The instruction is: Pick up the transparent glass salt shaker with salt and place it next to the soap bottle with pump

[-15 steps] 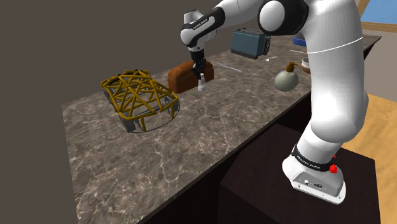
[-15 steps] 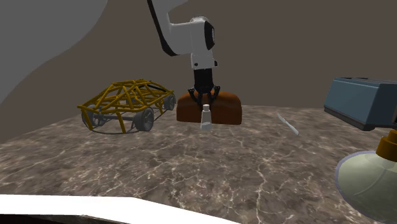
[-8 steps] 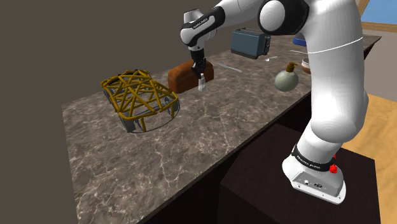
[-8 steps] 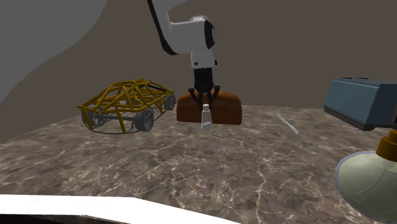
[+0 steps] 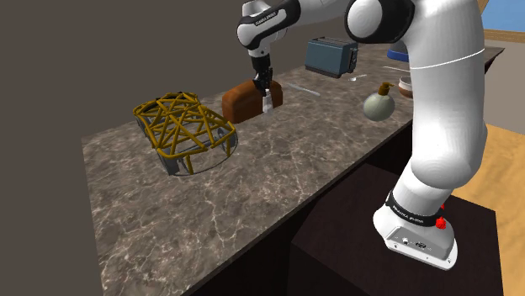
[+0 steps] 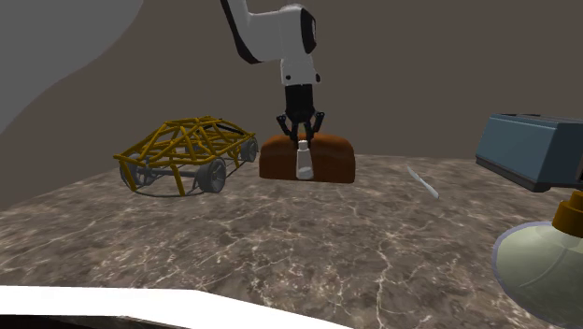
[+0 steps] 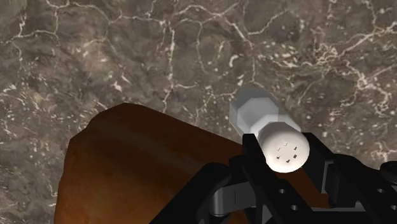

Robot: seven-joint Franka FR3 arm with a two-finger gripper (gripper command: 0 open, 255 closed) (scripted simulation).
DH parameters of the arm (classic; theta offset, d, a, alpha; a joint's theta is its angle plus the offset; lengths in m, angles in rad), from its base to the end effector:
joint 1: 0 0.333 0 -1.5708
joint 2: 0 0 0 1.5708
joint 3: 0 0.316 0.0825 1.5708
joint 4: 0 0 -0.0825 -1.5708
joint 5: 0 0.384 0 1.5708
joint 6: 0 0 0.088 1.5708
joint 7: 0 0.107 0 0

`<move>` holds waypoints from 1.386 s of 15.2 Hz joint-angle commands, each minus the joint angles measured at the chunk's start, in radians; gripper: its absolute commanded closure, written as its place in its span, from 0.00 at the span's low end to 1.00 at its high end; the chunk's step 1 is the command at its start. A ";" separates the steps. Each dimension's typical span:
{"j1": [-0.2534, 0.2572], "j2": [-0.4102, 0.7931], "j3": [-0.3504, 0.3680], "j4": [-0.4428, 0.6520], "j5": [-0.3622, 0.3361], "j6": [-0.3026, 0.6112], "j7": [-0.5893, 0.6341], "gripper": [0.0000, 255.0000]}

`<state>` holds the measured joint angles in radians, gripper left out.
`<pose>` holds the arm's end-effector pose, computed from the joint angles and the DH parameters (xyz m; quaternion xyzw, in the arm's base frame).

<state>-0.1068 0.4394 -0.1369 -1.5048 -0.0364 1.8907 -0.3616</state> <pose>0.6610 -0.1534 0.4116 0.9961 0.0707 -0.0375 0.0368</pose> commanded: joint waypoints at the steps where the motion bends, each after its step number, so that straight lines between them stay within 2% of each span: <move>1: 0.001 -0.003 0.000 0.021 0.000 -0.025 0.000 1.00; 21: -0.005 -0.003 -0.003 0.291 0.002 -0.293 -0.018 1.00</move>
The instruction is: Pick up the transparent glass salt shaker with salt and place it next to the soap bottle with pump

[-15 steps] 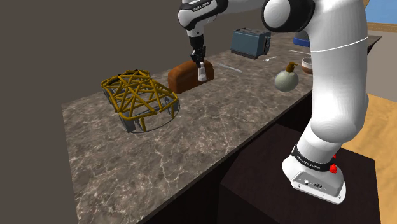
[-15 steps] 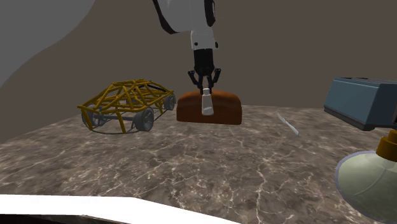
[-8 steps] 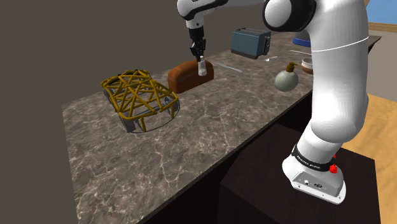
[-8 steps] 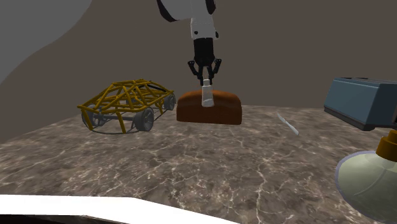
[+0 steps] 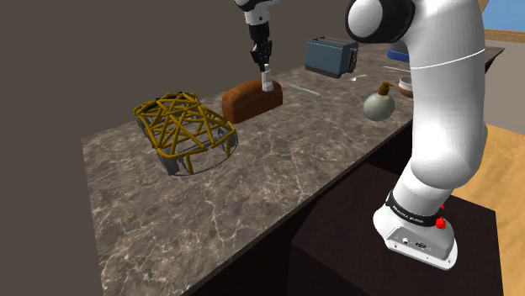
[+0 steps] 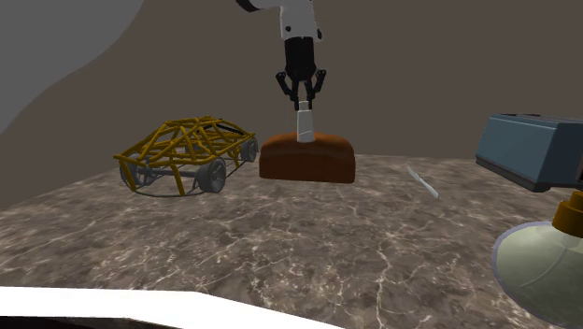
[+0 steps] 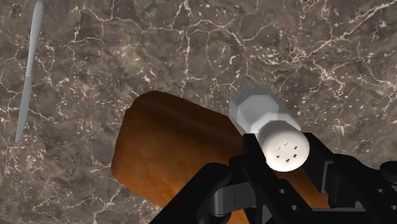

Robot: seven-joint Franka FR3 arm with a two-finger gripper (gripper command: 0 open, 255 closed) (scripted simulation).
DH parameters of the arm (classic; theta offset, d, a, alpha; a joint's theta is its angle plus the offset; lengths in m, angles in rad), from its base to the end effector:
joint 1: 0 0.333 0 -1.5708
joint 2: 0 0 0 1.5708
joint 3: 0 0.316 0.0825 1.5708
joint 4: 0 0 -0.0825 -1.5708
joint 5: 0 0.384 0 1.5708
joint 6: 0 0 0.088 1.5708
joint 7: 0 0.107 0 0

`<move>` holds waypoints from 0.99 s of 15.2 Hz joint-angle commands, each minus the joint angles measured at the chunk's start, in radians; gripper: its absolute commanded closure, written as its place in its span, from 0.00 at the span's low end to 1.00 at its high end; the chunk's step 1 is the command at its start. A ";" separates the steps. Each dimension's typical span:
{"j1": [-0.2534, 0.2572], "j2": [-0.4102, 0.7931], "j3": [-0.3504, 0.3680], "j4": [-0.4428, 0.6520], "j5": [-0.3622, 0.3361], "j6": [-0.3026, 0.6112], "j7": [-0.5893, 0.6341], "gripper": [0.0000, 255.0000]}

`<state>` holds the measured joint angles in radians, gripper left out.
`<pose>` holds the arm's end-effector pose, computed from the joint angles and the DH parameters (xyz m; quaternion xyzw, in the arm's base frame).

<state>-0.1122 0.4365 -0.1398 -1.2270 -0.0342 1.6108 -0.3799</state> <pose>0.6624 -0.1536 0.5221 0.9961 0.0707 -0.0375 0.0368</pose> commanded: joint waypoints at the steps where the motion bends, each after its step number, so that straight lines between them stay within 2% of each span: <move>1: 0.000 0.003 0.000 0.032 0.000 -0.029 -0.001 1.00; 9: -0.009 0.050 -0.001 0.215 0.006 -0.165 -0.012 1.00; 15: -0.023 0.130 -0.001 0.430 0.015 -0.300 -0.022 1.00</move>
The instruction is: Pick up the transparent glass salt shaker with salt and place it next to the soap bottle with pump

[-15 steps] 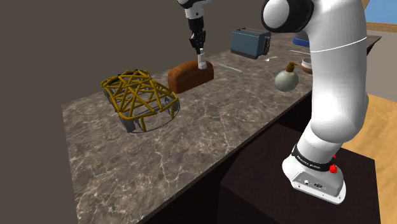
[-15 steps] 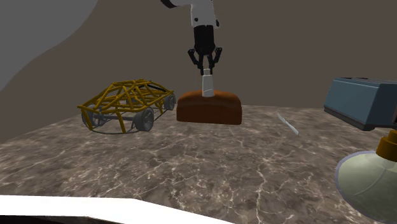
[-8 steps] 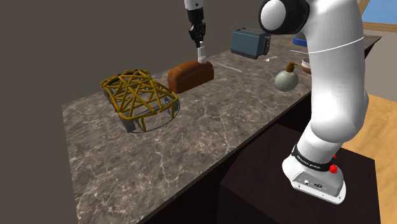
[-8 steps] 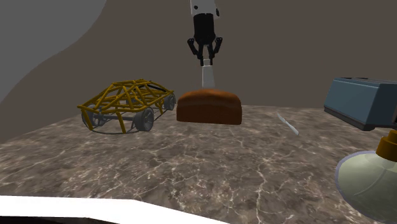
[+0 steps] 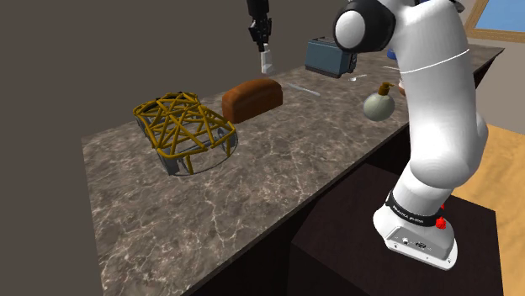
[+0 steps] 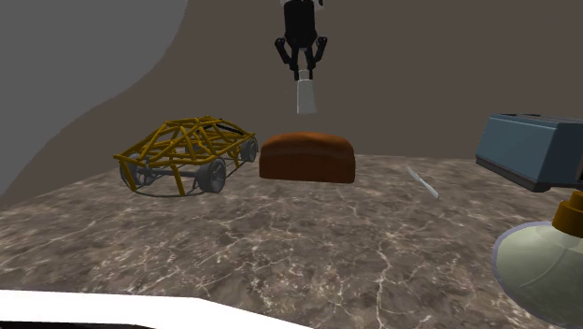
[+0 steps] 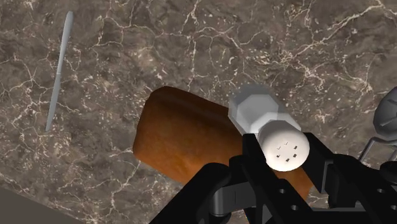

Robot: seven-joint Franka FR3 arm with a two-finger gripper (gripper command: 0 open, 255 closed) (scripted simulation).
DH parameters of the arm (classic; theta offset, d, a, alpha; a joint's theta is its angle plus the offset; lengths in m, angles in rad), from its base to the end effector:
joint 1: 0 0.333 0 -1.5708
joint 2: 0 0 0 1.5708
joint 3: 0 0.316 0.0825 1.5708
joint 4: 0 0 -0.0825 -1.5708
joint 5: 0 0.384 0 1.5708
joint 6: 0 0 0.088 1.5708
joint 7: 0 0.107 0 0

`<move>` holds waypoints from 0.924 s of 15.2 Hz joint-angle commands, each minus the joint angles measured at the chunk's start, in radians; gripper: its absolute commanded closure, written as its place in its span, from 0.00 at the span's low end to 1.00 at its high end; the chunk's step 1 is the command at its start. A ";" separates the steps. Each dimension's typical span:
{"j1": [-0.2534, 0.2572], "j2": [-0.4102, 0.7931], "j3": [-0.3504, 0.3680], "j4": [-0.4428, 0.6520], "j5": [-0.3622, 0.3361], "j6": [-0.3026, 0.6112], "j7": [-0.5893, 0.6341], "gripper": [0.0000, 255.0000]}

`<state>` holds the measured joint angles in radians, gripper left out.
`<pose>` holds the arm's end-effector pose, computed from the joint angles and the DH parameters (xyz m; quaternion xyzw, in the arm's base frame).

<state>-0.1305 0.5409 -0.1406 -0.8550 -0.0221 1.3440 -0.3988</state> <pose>0.6612 -0.1526 0.6005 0.9961 0.0705 -0.0374 0.0369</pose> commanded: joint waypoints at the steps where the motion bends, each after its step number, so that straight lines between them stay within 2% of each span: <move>1: -0.006 0.035 0.000 0.080 0.004 -0.046 -0.004 1.00; 3: -0.024 -0.053 -0.009 -0.065 -0.004 0.014 -0.036 1.00; 6: -0.055 -0.143 -0.026 -0.208 -0.012 0.072 -0.088 1.00; 14: -0.149 -0.285 -0.080 -0.422 -0.025 0.159 -0.239 1.00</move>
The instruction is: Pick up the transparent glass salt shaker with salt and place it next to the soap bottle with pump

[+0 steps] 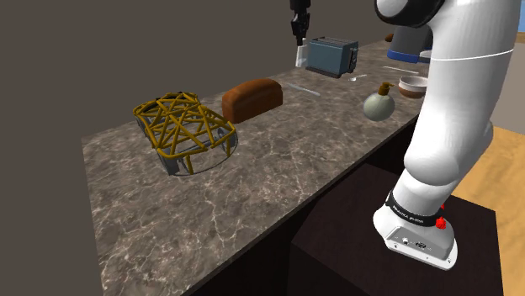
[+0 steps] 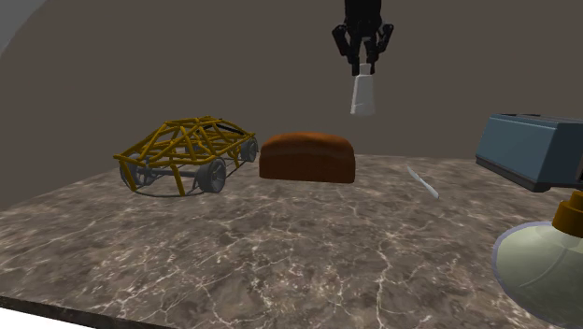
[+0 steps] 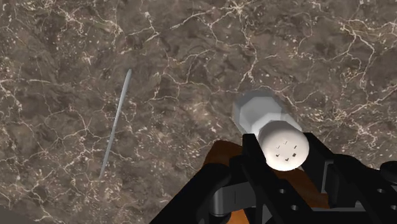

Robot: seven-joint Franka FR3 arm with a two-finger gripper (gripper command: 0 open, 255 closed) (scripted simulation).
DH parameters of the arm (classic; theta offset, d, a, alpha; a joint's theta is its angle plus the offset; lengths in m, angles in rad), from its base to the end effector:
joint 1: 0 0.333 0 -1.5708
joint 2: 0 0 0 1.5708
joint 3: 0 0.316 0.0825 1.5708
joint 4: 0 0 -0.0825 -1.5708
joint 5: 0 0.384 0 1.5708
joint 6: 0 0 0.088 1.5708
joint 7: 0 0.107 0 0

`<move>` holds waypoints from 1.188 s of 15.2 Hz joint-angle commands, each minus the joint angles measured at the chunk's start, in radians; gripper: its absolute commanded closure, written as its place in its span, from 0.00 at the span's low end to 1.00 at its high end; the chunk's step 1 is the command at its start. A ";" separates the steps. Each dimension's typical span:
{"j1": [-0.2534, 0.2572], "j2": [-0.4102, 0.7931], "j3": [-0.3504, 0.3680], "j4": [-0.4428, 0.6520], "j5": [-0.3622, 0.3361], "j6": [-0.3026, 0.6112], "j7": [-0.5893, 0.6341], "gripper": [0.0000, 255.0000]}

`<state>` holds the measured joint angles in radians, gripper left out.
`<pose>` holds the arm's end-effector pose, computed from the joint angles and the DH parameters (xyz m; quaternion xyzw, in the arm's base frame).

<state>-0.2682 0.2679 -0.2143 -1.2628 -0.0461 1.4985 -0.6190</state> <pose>0.5618 -0.2774 0.6076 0.9961 0.0701 -0.0378 0.0369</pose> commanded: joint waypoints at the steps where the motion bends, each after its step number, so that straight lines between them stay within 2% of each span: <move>1: -0.024 -0.023 -0.014 -0.031 -0.002 0.012 -0.039 1.00; 9: -0.128 -0.069 -0.081 -0.102 -0.002 0.052 -0.210 1.00; 18: -0.264 -0.033 -0.158 -0.065 0.027 0.067 -0.418 1.00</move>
<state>-0.5182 0.2359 -0.3641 -1.3223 -0.0207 1.5584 -1.0128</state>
